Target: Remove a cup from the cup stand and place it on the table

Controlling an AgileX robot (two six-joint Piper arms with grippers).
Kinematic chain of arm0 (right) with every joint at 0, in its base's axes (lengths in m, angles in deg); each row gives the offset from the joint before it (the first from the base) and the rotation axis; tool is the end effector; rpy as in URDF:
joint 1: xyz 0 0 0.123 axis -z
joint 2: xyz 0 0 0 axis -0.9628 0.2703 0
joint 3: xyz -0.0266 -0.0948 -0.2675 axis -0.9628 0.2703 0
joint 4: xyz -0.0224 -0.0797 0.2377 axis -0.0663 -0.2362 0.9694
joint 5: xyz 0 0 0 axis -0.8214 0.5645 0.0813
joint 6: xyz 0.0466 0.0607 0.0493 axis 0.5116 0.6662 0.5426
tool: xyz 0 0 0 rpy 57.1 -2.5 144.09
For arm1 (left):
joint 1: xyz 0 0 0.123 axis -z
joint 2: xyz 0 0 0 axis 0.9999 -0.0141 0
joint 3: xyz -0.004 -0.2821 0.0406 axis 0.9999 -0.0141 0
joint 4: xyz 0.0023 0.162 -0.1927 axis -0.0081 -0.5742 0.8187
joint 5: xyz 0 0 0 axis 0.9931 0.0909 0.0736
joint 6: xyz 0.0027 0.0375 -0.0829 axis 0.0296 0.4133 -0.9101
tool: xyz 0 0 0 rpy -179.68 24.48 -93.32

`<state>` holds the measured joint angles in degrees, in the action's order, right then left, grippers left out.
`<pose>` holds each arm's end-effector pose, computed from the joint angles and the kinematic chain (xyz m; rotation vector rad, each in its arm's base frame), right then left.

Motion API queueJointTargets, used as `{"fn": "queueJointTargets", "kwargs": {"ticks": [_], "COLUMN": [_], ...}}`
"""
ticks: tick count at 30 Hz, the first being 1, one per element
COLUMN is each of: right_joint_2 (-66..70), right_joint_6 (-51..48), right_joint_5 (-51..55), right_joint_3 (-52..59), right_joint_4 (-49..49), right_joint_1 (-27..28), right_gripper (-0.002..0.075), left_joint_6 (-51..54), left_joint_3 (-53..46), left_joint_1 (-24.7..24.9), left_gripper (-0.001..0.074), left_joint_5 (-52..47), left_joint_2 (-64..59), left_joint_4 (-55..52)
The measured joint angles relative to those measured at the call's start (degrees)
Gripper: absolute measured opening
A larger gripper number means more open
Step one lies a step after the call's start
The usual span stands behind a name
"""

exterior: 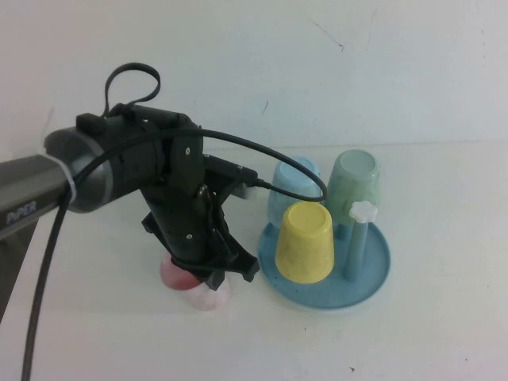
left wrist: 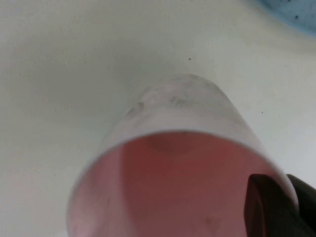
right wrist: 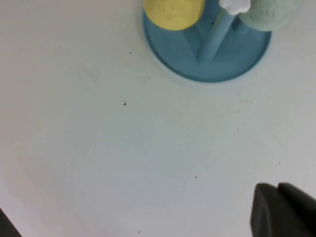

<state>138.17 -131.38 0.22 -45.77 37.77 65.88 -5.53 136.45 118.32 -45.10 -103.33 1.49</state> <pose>0.1760 0.0536 0.3871 -1.0889 2.2759 0.1888 0.3134 -0.1879 0.2272 0.7367 2.8556 -0.2672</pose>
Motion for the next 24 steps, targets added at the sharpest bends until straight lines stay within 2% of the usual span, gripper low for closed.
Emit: {"fn": "queueJointTargets", "kwargs": {"ticks": [4, 7, 9, 11, 15, 17, 19, 21, 24], "right_joint_2": [-0.38, -0.38, -0.38, -0.38, -0.38, -0.38, -0.38, -0.67, -2.62], "right_joint_6": [0.00, 0.00, 0.00, 0.00, 0.00, -0.37, -1.00, -1.25, -1.75], "right_joint_5": [0.00, 0.00, 0.00, 0.00, -1.58, -2.72, -4.17, -6.32, -11.12], "right_joint_3": [0.00, 0.00, 0.00, 0.04, 0.04, 0.04, 0.04, 0.27, 1.63], "right_joint_4": [-0.23, -0.23, -0.23, -0.27, -0.27, -0.27, -0.27, -0.27, -0.27], "right_joint_1": [0.00, 0.00, 0.00, 0.00, 0.00, 0.00, 0.00, 0.00, 0.00], "right_gripper": [0.0004, 0.0004, 0.0004, 0.0004, 0.0004, 0.0004, 0.0004, 0.0004, 0.0004], "left_joint_6": [0.34, 0.34, 0.34, 0.34, -0.08, -0.41, -0.70, -1.75, -5.61], "left_joint_3": [0.59, 0.81, 0.81, 0.81, 1.32, 1.37, 1.37, 1.37, 1.37], "left_joint_1": [0.12, 0.12, 0.12, 0.12, 0.12, 0.12, 0.12, 0.12, 0.12], "left_gripper": [0.0015, 0.0055, 0.0118, 0.0226, 0.0391, 0.0433, 0.0433, 0.0395, 0.0276], "left_joint_5": [-0.10, -0.10, -0.22, -0.22, -0.56, 0.27, 1.22, 2.73, 6.26], "left_joint_2": [-2.32, -2.63, -2.68, -2.01, 0.45, 2.64, 5.07, 7.93, 13.35], "left_joint_4": [-0.09, 0.10, 0.00, 0.00, 0.00, 0.00, 0.00, -0.26, -3.17]}}
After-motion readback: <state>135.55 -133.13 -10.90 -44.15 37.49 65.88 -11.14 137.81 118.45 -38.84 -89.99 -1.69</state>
